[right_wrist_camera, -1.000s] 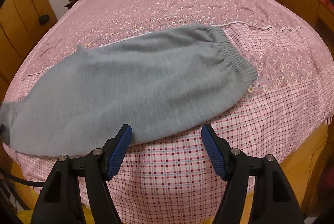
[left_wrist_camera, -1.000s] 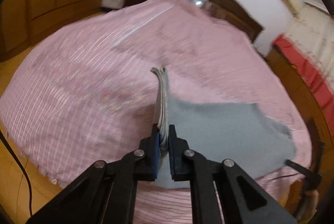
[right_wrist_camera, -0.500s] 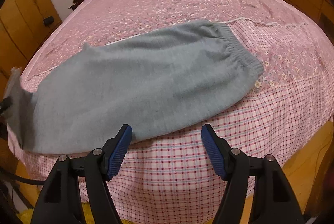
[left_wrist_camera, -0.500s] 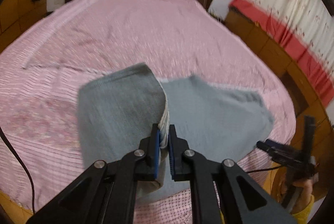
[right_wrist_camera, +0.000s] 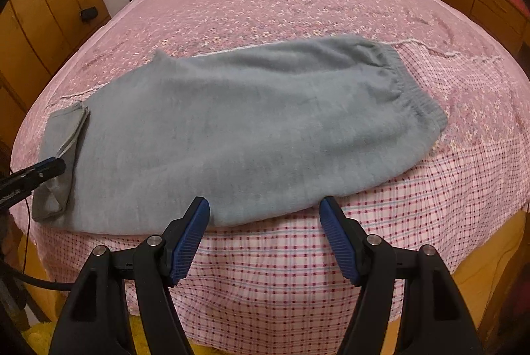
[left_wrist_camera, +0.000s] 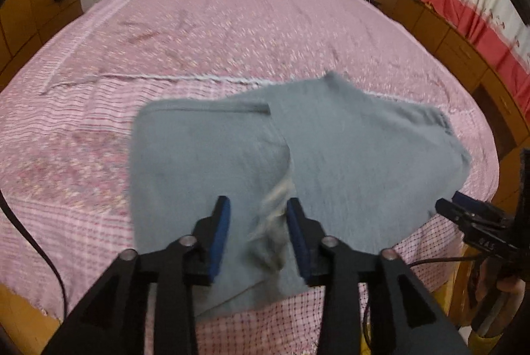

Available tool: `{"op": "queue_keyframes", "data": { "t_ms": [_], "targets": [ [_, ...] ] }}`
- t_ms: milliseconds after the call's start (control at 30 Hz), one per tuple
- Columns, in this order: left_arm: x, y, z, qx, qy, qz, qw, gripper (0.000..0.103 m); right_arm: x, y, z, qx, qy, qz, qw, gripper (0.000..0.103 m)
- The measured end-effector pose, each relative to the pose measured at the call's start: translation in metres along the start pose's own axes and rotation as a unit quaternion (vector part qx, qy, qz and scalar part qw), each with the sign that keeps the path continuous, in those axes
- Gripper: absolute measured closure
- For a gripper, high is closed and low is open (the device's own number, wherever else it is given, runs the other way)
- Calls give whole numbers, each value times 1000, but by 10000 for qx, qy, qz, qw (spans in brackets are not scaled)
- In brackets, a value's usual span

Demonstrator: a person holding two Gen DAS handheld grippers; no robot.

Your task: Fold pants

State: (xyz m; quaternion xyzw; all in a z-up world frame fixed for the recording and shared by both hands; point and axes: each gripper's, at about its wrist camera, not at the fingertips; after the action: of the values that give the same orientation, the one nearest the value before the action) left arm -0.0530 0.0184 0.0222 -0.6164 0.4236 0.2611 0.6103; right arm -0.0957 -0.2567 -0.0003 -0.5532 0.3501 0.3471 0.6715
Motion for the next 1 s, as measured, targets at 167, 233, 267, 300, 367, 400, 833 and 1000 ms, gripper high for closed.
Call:
{"op": "queue_keyframes", "data": {
  "t_ms": [167,233,267,300,367,400,833,1000],
  "targets": [
    [-21,6,16,-151,-182,-191,9995,59,0,-4,16,-188,-75,-22,9998,32],
    [-24,7,22,-149,-489,-243,9984,59,0,-6,27,-318,-141,-23,9994,32],
    [-23,8,25,-153,-636,-254,9975,59,0,-7,32,-367,-168,-23,9992,32],
    [-21,9,30,-179,-759,-231,9967,59,1,-8,39,-446,-217,-26,9988,32],
    [-17,13,41,-291,-902,-148,9954,59,1,-11,52,-554,-321,-38,9979,32],
    [-15,15,44,-338,-925,-112,9951,59,1,-11,59,-605,-379,-25,9974,32],
    [1,27,66,-626,-844,53,9944,59,16,-23,131,-1178,-1023,247,9874,32],
    [-2,26,69,-601,-861,-140,9944,59,31,-27,150,-1075,-1334,446,9842,32]
  ]
}}
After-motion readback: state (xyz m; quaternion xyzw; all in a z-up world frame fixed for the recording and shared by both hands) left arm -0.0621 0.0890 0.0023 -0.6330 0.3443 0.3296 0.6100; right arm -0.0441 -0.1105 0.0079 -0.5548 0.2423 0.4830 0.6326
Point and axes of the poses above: each gripper's, at about its wrist camera, not at the fingertips, and x roughly the way its jaws point, z to its left, y to its underside, and after that the axes turned 3 degrees about -y, right-handed
